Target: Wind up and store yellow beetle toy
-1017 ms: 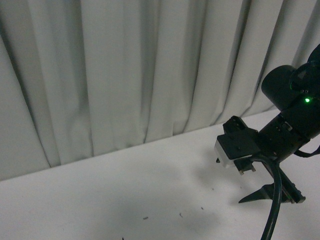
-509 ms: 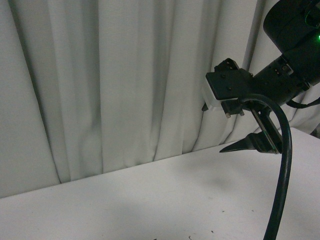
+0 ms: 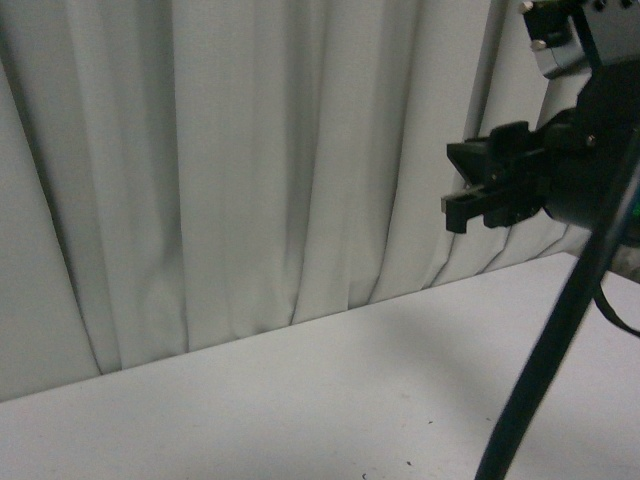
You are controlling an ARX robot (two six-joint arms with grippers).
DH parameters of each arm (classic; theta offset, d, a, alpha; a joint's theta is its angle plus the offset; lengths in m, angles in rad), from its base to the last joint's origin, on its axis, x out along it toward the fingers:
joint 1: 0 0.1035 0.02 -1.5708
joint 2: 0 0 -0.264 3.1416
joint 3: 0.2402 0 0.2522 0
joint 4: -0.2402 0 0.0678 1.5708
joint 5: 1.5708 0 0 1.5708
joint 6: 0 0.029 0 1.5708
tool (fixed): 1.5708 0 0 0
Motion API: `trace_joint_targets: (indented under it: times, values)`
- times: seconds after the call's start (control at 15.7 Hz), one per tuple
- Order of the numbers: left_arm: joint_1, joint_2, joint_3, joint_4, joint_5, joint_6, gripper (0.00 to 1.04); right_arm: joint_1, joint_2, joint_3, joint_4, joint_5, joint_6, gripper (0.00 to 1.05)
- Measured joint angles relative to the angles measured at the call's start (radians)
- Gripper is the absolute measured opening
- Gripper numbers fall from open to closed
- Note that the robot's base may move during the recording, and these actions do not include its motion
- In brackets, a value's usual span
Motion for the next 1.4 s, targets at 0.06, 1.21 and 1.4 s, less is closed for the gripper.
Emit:
trace_joint_targets:
  times: [0.06, 1.21, 1.4]
  values:
    - [0.000, 0.000, 0.000, 0.000, 0.000, 0.000, 0.98, 0.008, -0.038, -0.053, 0.002, 0.009, 0.056, 0.07]
    - [0.000, 0.000, 0.000, 0.000, 0.000, 0.000, 0.98, 0.077, -0.746, -0.374, -0.375, 0.074, 0.114, 0.02]
    - [0.000, 0.000, 0.000, 0.000, 0.000, 0.000, 0.98, 0.077, -0.871, -0.374, -0.494, 0.074, 0.114, 0.02]
